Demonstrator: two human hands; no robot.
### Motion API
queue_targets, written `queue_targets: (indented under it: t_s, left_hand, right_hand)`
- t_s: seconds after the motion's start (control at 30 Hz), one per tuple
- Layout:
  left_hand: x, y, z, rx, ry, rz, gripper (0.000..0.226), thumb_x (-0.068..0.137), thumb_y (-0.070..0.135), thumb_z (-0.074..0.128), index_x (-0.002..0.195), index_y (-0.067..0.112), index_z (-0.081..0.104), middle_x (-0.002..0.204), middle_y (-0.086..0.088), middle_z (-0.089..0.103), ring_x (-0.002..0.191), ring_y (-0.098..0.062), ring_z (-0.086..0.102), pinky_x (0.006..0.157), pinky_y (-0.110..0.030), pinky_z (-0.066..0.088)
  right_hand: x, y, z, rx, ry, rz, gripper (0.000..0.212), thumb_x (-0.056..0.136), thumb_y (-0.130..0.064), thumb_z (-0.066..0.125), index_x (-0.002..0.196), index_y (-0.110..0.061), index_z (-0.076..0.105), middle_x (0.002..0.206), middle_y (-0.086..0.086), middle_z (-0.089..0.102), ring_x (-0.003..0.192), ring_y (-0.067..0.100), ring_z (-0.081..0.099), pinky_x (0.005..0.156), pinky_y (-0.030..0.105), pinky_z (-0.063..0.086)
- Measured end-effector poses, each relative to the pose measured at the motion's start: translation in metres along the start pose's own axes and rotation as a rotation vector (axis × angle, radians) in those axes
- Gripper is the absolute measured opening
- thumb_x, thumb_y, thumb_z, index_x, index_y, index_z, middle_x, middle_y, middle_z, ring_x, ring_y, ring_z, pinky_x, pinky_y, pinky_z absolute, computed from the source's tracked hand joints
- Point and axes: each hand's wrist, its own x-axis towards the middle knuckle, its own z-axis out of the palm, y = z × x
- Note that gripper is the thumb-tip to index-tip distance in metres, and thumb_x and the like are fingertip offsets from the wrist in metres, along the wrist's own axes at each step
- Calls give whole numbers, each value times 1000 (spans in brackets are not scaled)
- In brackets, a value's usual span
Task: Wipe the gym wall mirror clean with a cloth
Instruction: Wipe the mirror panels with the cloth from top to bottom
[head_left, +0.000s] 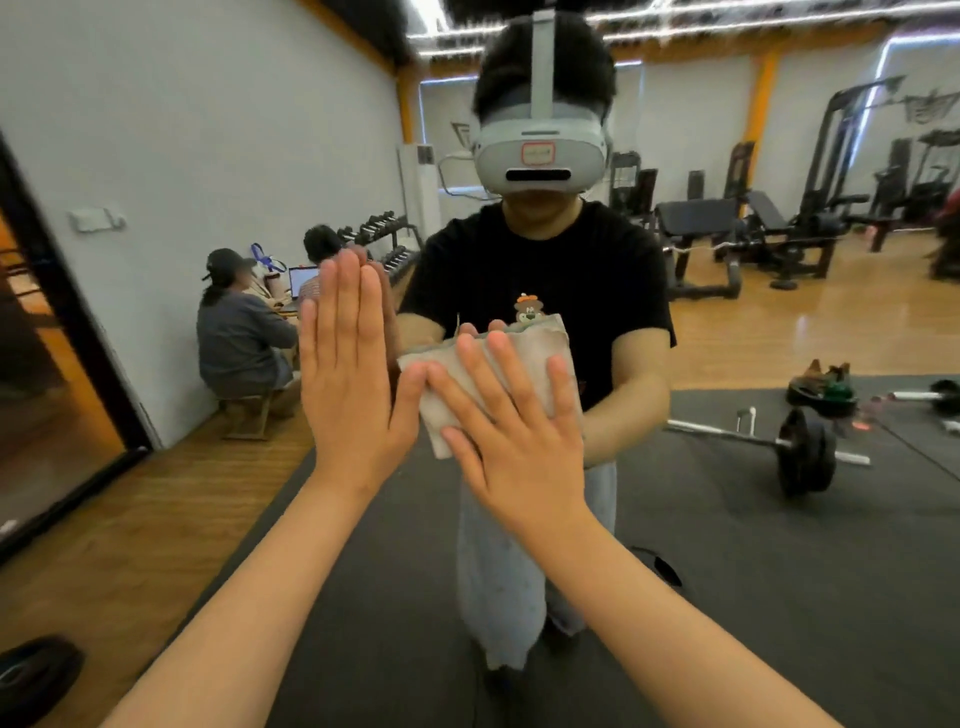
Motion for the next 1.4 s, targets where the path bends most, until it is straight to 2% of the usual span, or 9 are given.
queue_targets:
  t_s: [0.17, 0.3, 0.43, 0.57, 0.7, 0.83, 1.03, 1.2, 1.4]
  left_hand:
    - [-3, 1, 1, -37, 21, 2, 65, 104, 38, 22, 157, 3, 10, 166, -14, 4, 154, -22, -2, 125, -39, -1]
    - [-24, 11, 10, -135, 100, -13, 68, 103, 54, 10, 159, 15, 7, 167, 1, 0, 152, -5, -6, 123, -30, -6]
    - [-45, 15, 21, -288, 126, 3, 70, 98, 56, 16, 158, 21, 12, 165, 11, 4, 147, 8, -6, 122, -20, -6]
    - [-69, 5, 31, -195, 207, 11, 66, 99, 46, 16, 159, 18, 13, 166, 8, 5, 149, 3, -6, 121, -20, -8]
    - [-77, -1, 37, -213, 291, 34, 66, 98, 44, 14, 157, 15, 20, 165, 4, 14, 151, -3, 3, 123, -22, -3]
    - [-76, -2, 37, -207, 286, 74, 60, 99, 36, 21, 155, 13, 26, 164, 0, 20, 150, -4, 7, 122, -20, -1]
    - [-76, -3, 36, -155, 265, 153, 58, 97, 36, 33, 149, 10, 38, 159, -7, 33, 150, -18, 18, 125, -42, 13]
    - [-76, -4, 37, -68, 255, 221, 67, 94, 47, 32, 152, 13, 33, 160, -4, 30, 151, -18, 16, 124, -40, 12]
    - [-76, -5, 37, -93, 236, 283, 63, 97, 45, 29, 152, 15, 34, 159, -3, 32, 151, -17, 18, 124, -40, 12]
  right_hand:
    - [-1, 4, 2, -50, 65, -37, 66, 99, -48, 45, 158, -28, 23, 166, 3, 12, 153, 23, 8, 122, 52, 6]
    - [-2, 11, 14, -140, 191, -101, 68, 95, -53, 41, 156, -26, 28, 165, 6, 15, 153, 25, 8, 121, 55, 8]
    - [-4, 11, 22, -167, 244, -95, 65, 95, -56, 33, 153, -26, 34, 162, 7, 26, 152, 25, 15, 119, 56, 8]
    - [-19, 5, 26, -189, 198, -90, 68, 96, -57, 13, 156, -28, 22, 165, 5, 15, 153, 25, 6, 119, 55, 0]
    - [-52, 8, 39, -186, 204, -202, 66, 97, -57, 25, 156, -28, 28, 164, 4, 22, 152, 26, 14, 118, 56, 7]
    - [-49, 33, 26, -242, 104, -328, 62, 100, -57, 25, 157, -34, 20, 165, -1, 16, 153, 20, 7, 120, 51, 1]
    - [-31, 86, -15, -226, 85, 15, 65, 96, -60, 8, 157, -37, 2, 167, -6, -5, 152, 12, -13, 122, 44, -10]
    - [-48, 69, 4, -177, 273, 292, 61, 100, -53, 12, 158, -33, 8, 167, -1, 5, 153, 20, -4, 123, 51, -4]
    - [-106, 2, 49, -178, 164, -118, 60, 101, -52, 27, 157, -32, 22, 166, 0, 14, 154, 20, 3, 121, 54, 6]
